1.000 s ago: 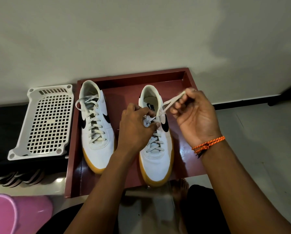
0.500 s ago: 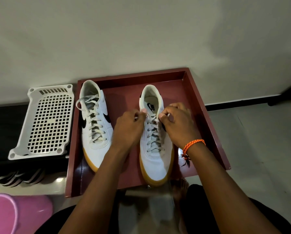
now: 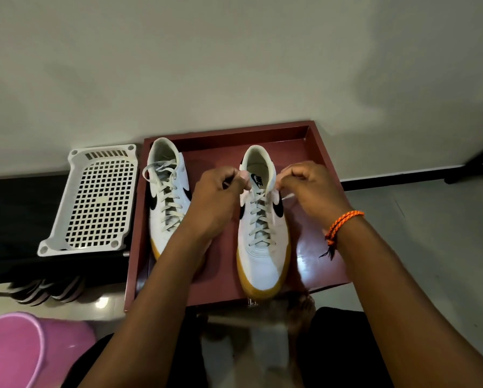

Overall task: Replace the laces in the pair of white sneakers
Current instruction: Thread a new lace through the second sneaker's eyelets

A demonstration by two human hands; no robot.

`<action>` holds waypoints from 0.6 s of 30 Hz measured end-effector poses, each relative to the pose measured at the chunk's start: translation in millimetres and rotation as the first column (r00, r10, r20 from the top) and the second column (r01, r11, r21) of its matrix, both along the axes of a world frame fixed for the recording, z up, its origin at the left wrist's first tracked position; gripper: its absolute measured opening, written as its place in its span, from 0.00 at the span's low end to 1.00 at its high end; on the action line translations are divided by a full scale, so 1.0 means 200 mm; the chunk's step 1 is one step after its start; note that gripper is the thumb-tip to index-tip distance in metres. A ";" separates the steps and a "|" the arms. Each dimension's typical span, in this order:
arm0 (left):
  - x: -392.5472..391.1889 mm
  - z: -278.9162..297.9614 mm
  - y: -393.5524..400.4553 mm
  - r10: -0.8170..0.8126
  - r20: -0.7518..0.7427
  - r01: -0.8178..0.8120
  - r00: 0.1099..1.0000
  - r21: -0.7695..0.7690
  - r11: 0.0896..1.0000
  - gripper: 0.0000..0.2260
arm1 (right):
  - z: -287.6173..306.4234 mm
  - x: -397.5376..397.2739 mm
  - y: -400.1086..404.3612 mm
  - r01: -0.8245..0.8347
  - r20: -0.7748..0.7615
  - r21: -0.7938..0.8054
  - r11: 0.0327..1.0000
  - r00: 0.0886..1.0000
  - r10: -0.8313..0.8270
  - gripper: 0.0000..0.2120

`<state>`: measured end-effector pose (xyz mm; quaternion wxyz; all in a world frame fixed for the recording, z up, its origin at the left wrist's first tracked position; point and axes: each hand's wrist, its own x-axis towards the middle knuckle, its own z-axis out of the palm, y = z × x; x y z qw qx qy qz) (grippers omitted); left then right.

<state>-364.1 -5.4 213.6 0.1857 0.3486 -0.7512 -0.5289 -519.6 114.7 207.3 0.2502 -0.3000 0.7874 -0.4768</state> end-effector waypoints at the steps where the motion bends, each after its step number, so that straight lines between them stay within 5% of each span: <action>1: 0.00 0.04 0.02 0.004 -0.037 -0.004 0.999 0.002 1.000 0.14 | 0.05 0.01 0.01 0.000 0.049 -0.032 0.999 0.999 0.001 0.12; 8: 0.02 0.33 0.14 0.074 -0.295 -0.070 0.953 0.023 0.997 0.06 | 0.41 0.13 0.09 0.027 0.196 -0.191 0.981 0.981 0.011 0.07; 18: 0.05 0.68 0.32 0.190 -0.405 -0.166 0.894 0.094 0.982 0.04 | 0.84 0.21 0.19 0.127 0.271 -0.336 0.933 0.962 -0.033 0.08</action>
